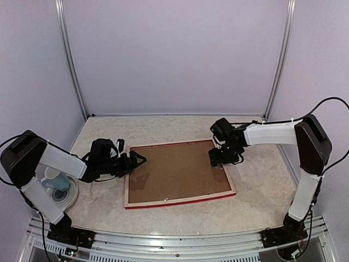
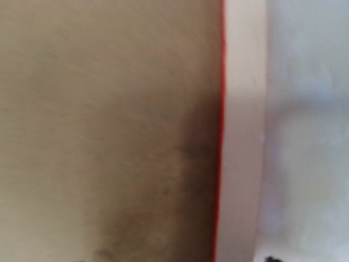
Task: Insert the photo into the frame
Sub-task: Press the fastener onto the backboard, then pick up the photo frame from the center of the board.
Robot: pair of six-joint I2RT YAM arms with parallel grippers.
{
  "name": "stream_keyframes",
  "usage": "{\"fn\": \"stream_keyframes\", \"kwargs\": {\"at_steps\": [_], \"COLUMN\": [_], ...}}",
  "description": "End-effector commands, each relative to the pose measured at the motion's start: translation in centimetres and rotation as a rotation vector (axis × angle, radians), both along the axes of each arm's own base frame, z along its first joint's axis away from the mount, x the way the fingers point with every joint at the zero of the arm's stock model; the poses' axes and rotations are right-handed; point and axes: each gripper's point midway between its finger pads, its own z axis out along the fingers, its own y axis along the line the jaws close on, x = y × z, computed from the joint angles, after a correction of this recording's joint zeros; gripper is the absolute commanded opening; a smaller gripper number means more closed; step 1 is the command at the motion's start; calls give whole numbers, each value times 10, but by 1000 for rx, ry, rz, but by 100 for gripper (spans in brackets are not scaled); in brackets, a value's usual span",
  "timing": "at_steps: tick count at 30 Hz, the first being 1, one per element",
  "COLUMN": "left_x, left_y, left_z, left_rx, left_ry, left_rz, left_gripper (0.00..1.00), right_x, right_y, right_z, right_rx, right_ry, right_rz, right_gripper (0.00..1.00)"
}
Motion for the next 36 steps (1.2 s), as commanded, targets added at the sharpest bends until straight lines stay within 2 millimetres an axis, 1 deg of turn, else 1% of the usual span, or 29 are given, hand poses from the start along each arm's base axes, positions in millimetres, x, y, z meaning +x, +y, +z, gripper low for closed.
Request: {"fn": "stream_keyframes", "kwargs": {"at_steps": [1,2,4,5,6,8,9,10,11,12,14,15,16,17,21,23,25,27,31,34,36], "left_x": [-15,-15,-13,-13,-12,-12,-11,-12,-12,-13,-17,-21,-24,-28,-48,-57,-69,-76,-89,-88,-87], "left_y": [30,32,35,38,39,44,46,47,48,47,43,40,37,34,15,2,-16,-29,-53,-61,-60], "left_z": [-27,-24,-9,-5,6,16,26,30,37,41,55,61,70,75,104,118,129,133,132,132,133], "left_rx": [119,123,121,124,121,129,124,127,122,122,110,113,115,135,215,233,234,260,280,310,345], "left_ry": [79,65,12,-8,-42,-89,-124,-143,-168,-189,-248,-279,-323,-358,-525,-606,-694,-738,-731,-706,-717], "left_rz": [70,76,87,95,102,114,123,125,124,114,95,84,77,74,78,41,-43,-93,-222,-236,-228], "left_gripper": [99,99,99,99,99,99,99,99,99,99,99,99,99,99,99,99,99,99,99,99,99], "right_x": [8,6,1,-3,-7,-14,-18,-23,-26,-31,-40,-43,-47,-50,-58,-61,-63,-66,-70,-72,-73], "right_y": [15,14,12,10,7,3,0,-1,-3,-7,-10,-12,-14,-16,-23,-26,-31,-35,-41,-46,-48], "right_z": [49,53,58,58,58,57,56,53,54,50,52,53,53,55,59,62,66,71,80,84,86], "right_rx": [141,153,174,182,189,201,205,211,221,226,250,260,269,278,284,282,275,272,272,267,264], "right_ry": [-131,-146,-172,-180,-192,-206,-212,-214,-223,-227,-250,-260,-272,-284,-308,-319,-335,-351,-379,-400,-414], "right_rz": [61,65,77,82,85,89,90,95,98,100,107,110,110,111,117,119,112,109,103,97,94], "right_gripper": [80,85,94,97,99,99,99,99,99,99,99,99,99,99,99,99,99,99,99,99,99]}}
